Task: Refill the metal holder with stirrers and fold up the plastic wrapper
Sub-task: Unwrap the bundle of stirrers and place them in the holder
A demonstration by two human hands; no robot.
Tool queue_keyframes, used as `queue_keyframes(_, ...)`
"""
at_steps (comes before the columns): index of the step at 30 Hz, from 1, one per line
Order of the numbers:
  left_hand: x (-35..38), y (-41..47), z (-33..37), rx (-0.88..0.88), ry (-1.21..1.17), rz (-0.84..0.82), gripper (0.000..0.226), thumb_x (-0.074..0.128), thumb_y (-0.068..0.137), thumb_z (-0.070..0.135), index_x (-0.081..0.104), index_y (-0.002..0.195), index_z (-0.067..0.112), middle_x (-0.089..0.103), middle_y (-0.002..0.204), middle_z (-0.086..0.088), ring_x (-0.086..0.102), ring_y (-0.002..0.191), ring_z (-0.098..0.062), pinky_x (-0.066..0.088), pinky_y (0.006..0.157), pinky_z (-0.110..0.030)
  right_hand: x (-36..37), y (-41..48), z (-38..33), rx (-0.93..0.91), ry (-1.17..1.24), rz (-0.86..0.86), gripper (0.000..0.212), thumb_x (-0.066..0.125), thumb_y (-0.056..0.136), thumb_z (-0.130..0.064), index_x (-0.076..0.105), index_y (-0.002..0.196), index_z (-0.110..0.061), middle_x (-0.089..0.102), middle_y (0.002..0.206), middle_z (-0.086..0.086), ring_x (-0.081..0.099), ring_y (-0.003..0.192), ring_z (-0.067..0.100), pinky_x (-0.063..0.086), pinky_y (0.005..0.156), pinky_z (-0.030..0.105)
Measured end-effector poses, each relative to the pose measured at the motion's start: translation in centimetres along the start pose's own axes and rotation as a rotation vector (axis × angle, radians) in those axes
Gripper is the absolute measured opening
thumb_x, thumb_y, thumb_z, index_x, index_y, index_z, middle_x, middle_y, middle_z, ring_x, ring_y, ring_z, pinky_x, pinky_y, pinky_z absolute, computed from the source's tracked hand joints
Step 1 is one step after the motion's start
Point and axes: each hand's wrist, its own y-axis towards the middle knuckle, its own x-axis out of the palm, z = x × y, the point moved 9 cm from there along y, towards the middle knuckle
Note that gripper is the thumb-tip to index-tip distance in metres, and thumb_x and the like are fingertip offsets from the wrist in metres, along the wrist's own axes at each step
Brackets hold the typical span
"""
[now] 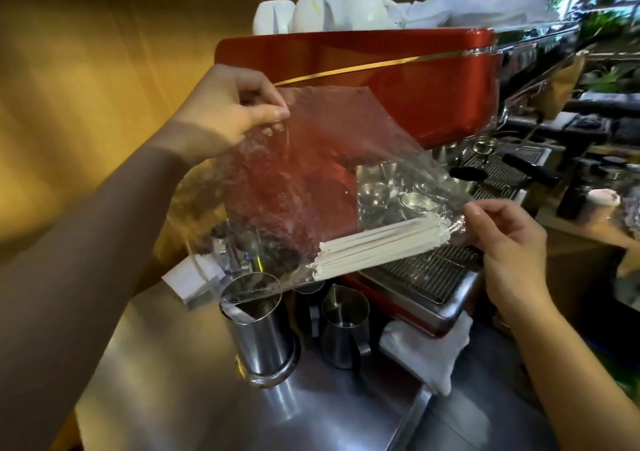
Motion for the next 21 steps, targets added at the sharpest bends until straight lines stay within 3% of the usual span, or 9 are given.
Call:
queue_keyframes(4, -0.8, -0.8, -1.0, -0.025, -0.04, 0.029, 0.009, 0.063, 0.083, 0.001, 0.066, 0.09, -0.004, 0.063, 0.072, -0.005, 0.063, 0.057, 0.003, 0.051, 0.059, -0.009, 0.9, 0.0, -1.0, -0.02, -0.013, -0.043, 0.008, 0.058, 0.088, -0.016, 0.063, 0.082, -0.019, 0.062, 0.07, 0.002, 0.061, 0.053, 0.007, 0.049, 0.054, 0.013)
queue_keyframes(8, -1.9, -2.2, -3.1, -0.086, -0.088, 0.059, 0.007, 0.062, 0.082, -0.004, 0.064, 0.088, -0.007, 0.063, 0.065, -0.002, 0.062, 0.053, 0.002, 0.05, 0.056, -0.01, 2.9, 0.0, -1.3, -0.031, -0.016, -0.115, 0.009, 0.057, 0.088, -0.013, 0.061, 0.082, -0.018, 0.064, 0.062, -0.008, 0.061, 0.053, 0.008, 0.052, 0.056, 0.017)
queue_keyframes(11, -3.2, -3.5, -5.3, -0.14, -0.097, 0.095, 0.01, 0.063, 0.082, -0.002, 0.065, 0.075, 0.006, 0.067, 0.051, 0.01, 0.061, 0.052, 0.001, 0.048, 0.054, -0.01, 4.9, -0.2, -1.5, -0.051, -0.011, -0.173, 0.014, 0.056, 0.088, -0.01, 0.061, 0.08, -0.02, 0.062, 0.069, 0.001, 0.06, 0.053, 0.006, 0.05, 0.055, 0.013)
queue_keyframes(21, -6.8, -8.5, -10.6, -0.186, -0.098, 0.195, 0.017, 0.066, 0.081, 0.007, 0.066, 0.072, 0.021, 0.068, 0.059, 0.018, 0.06, 0.057, 0.002, 0.047, 0.058, -0.009, 10.5, 0.5, -2.1, -0.112, -0.056, -0.28, 0.016, 0.058, 0.088, -0.017, 0.062, 0.077, -0.028, 0.062, 0.072, -0.003, 0.056, 0.058, -0.001, 0.047, 0.056, 0.01)
